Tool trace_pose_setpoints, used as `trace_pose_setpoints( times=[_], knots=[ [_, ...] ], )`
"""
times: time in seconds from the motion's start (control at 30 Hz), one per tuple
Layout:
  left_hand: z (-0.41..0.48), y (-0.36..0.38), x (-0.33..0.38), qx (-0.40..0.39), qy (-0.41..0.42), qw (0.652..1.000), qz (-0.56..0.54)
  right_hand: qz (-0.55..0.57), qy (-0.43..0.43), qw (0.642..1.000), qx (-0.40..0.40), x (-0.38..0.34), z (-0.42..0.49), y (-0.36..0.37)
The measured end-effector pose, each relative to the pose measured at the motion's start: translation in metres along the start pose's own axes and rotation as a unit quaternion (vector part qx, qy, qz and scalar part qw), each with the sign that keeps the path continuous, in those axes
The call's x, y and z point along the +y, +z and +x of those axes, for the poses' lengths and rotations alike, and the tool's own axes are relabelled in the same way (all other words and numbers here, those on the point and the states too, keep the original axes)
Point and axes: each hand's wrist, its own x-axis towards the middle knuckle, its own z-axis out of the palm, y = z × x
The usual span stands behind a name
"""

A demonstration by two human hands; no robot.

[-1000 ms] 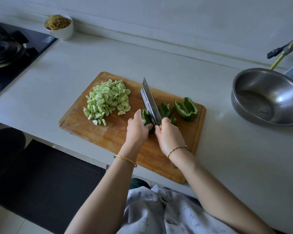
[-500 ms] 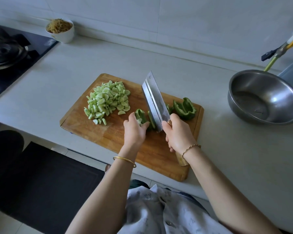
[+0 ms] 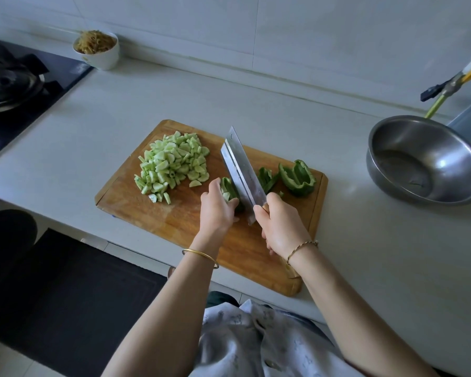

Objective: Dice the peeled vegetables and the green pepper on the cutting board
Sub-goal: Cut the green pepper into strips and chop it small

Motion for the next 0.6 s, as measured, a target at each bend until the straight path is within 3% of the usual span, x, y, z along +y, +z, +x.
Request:
trace_pose_setpoints(
  times=[0.6],
  knots=[
    [-0.004,-0.005,0.013,-0.008,-0.017,0.999,0.034,-0.129,0.004,0.991,-0.025,-0.026,0.01,0.0]
  ],
)
